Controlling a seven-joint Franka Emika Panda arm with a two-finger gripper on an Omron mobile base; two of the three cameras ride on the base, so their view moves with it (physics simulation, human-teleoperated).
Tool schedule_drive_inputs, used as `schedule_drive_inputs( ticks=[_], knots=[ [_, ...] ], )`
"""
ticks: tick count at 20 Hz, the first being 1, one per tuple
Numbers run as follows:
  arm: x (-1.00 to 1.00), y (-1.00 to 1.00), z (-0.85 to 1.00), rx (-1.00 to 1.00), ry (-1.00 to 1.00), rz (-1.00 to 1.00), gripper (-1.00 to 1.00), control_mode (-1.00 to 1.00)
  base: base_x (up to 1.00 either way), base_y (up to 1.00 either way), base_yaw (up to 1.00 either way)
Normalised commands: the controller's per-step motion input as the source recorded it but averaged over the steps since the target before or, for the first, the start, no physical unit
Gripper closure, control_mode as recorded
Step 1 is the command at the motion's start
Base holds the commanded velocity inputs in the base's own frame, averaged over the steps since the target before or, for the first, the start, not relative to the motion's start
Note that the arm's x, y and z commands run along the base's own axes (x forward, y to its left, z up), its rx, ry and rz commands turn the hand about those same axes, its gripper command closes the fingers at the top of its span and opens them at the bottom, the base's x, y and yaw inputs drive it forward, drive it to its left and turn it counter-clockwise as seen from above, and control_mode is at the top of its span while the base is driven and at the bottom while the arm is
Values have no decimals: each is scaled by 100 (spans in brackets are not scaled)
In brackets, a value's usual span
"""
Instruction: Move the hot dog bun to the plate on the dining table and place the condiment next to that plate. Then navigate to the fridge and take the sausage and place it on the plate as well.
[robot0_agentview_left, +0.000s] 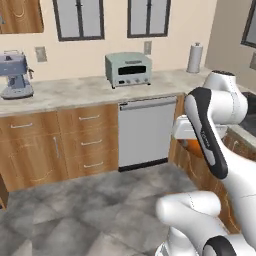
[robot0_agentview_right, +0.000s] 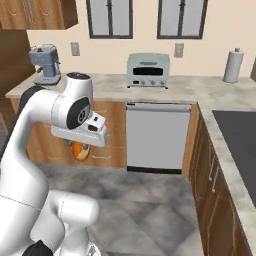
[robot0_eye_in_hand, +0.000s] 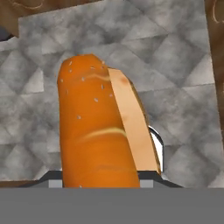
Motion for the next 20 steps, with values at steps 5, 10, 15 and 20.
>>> schedule_drive_inputs(
  ticks=[5,10,15,20],
  knots=[
    [0,0,0,0,0,0,100,100,100,0,50],
    [0,0,0,0,0,0,100,100,93,0,58],
    [0,0,0,0,0,0,100,100,79,0,62],
    [0,0,0,0,0,0,100,100,61,0,65]
  ],
)
